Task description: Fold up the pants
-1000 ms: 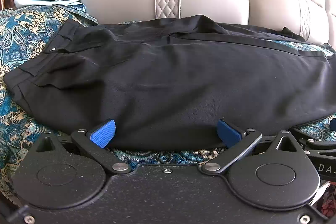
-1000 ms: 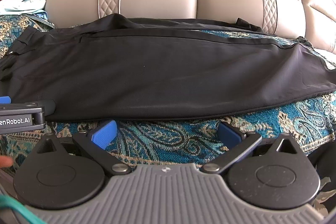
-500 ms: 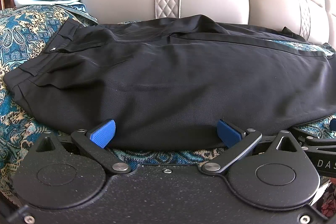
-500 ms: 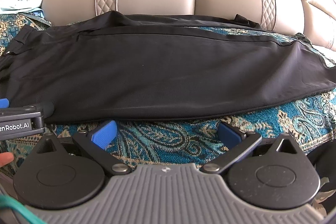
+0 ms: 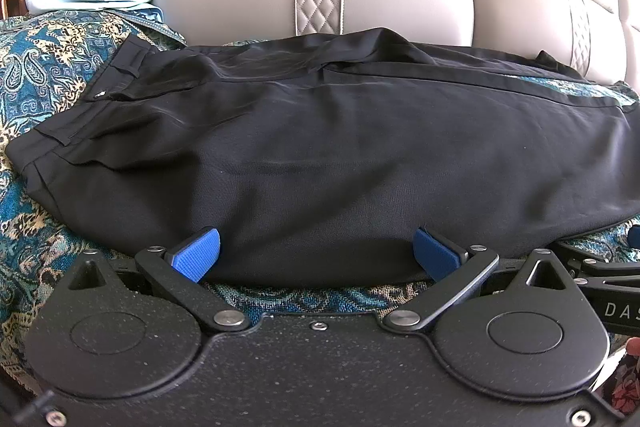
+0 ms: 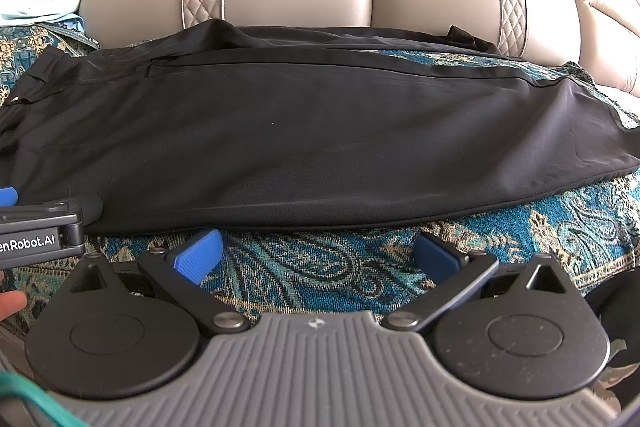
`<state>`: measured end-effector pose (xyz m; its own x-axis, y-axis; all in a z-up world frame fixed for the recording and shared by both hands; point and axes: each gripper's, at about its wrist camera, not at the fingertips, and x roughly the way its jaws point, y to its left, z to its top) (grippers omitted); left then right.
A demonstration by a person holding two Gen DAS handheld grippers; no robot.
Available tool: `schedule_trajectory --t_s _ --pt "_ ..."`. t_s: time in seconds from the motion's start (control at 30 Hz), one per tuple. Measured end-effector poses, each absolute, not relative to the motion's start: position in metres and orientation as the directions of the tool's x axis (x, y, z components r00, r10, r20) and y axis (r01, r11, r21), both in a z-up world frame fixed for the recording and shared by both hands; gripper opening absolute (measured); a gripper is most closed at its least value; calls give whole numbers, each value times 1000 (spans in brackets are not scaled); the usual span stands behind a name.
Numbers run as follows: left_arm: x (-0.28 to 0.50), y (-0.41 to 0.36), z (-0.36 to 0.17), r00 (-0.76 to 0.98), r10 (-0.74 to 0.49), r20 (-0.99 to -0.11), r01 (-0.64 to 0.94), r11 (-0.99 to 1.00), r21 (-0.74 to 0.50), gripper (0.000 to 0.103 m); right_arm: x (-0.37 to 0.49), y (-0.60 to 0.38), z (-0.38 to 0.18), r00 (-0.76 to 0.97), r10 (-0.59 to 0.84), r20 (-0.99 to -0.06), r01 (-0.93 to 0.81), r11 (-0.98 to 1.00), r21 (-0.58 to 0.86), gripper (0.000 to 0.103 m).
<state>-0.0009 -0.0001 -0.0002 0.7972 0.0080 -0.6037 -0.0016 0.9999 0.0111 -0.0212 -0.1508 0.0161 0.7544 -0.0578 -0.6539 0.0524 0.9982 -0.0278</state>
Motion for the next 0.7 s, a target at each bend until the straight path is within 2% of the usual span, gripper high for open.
schedule_trajectory --t_s 0.7 --pt "-1 0 0 797 8 -605 -1 1000 12 103 -20 -151 16 750 -58 -659 50 998 -31 103"
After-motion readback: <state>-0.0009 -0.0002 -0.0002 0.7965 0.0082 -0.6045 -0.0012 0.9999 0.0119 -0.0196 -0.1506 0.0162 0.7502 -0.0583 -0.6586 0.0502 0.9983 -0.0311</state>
